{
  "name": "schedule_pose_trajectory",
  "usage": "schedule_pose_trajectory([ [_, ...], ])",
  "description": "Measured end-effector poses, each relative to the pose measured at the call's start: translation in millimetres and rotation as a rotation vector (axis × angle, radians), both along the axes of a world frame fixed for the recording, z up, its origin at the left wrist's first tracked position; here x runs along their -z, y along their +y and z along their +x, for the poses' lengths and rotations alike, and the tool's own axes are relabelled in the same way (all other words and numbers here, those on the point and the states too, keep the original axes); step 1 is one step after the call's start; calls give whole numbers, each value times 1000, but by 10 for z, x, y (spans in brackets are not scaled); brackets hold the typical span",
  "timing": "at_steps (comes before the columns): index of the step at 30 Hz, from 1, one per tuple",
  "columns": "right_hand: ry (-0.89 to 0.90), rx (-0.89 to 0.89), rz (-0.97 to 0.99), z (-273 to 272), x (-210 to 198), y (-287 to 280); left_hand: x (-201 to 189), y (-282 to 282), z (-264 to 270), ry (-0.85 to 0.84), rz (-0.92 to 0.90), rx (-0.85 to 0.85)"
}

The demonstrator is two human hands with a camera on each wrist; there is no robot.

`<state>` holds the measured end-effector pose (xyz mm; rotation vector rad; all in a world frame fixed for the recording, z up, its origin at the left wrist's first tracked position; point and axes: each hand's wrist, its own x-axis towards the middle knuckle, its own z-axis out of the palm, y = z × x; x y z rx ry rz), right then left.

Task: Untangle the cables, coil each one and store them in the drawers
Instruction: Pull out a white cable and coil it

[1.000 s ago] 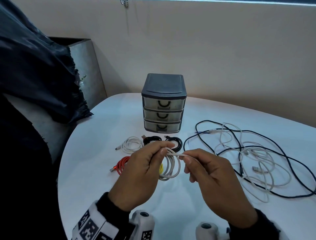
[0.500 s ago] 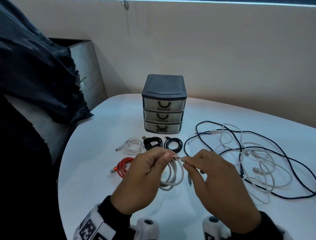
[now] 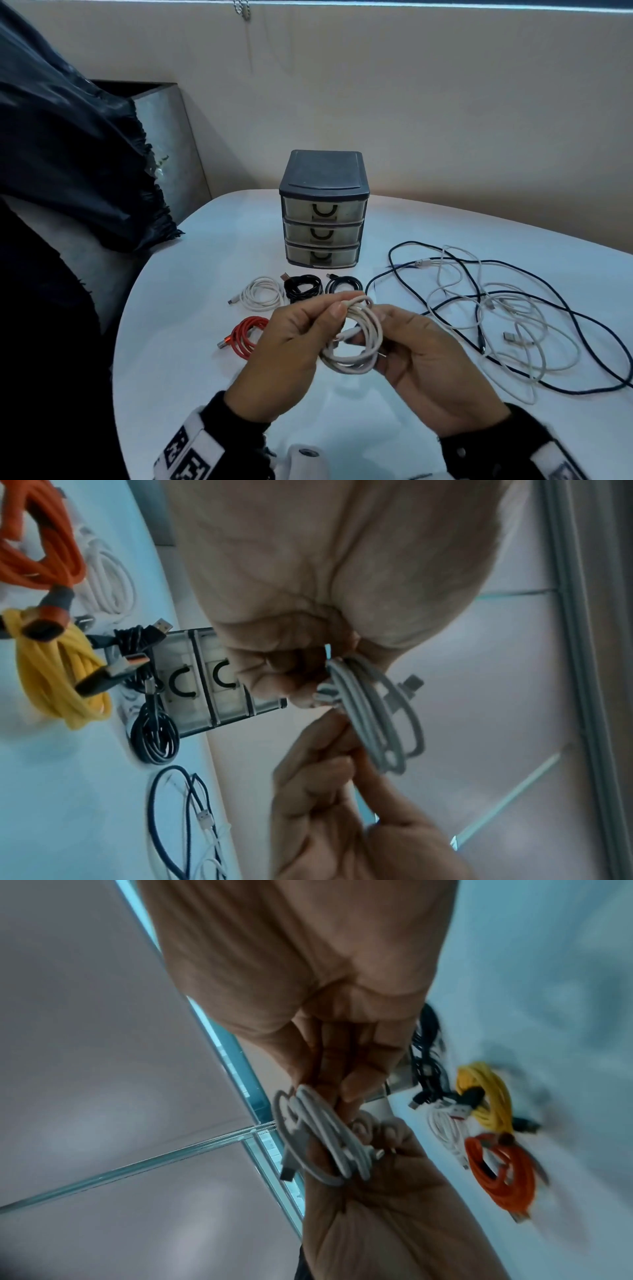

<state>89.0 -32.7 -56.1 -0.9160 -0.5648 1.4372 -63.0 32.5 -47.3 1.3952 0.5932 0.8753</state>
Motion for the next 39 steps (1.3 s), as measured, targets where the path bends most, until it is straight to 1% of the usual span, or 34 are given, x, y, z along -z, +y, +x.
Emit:
schedule_pose_trajectory([
  [4,8,-82,-76,-46,-32,-25,69,-43,78,79,202,-178],
  [6,27,-65,-130,-111,-9,-39,125,-54,99,153,323,-256],
  [8,62,-71,-130,-178,-45,-45,142,-58,114,246,478,-314],
  [9,36,-68,-123,-200,-66,-51,122,-64,117,278,544,-337],
  [10,-55,-53,-118,-218,-95,-64,94,-69,115,295,580,-353],
  [11,-190,-46,-110,-225,-130,-85,47,-76,102,289,590,-363],
  [13,-442,-59,-60,-237,-206,-130,-66,-86,52,242,569,-377],
  [15,-563,-43,-31,-261,-280,-176,-171,-91,-2,224,609,-411],
  [17,-602,7,-28,-268,-307,-204,-224,-86,-47,222,641,-423],
  [20,-623,127,-12,-273,-301,-202,-209,-55,-98,205,592,-402],
  [22,-649,196,11,-301,-296,-221,-165,-9,-128,236,603,-428],
  [26,-696,241,112,-378,-300,-256,-132,47,-152,221,540,-555],
  [28,-706,245,128,-375,-319,-256,-128,54,-150,232,481,-567],
  [30,-707,252,99,-340,-331,-245,-105,66,-151,277,351,-473],
  [32,-701,276,31,-258,-268,-219,-39,80,-151,364,226,-340],
  [33,-702,294,-4,-209,-222,-195,-5,84,-153,415,193,-297],
  [34,-707,315,-36,-156,-159,-165,22,87,-157,456,176,-278],
  [36,-708,369,-96,-60,-4,-93,43,110,-176,484,151,-295],
  [39,-703,405,-177,18,231,12,20,156,-212,443,108,-352],
])
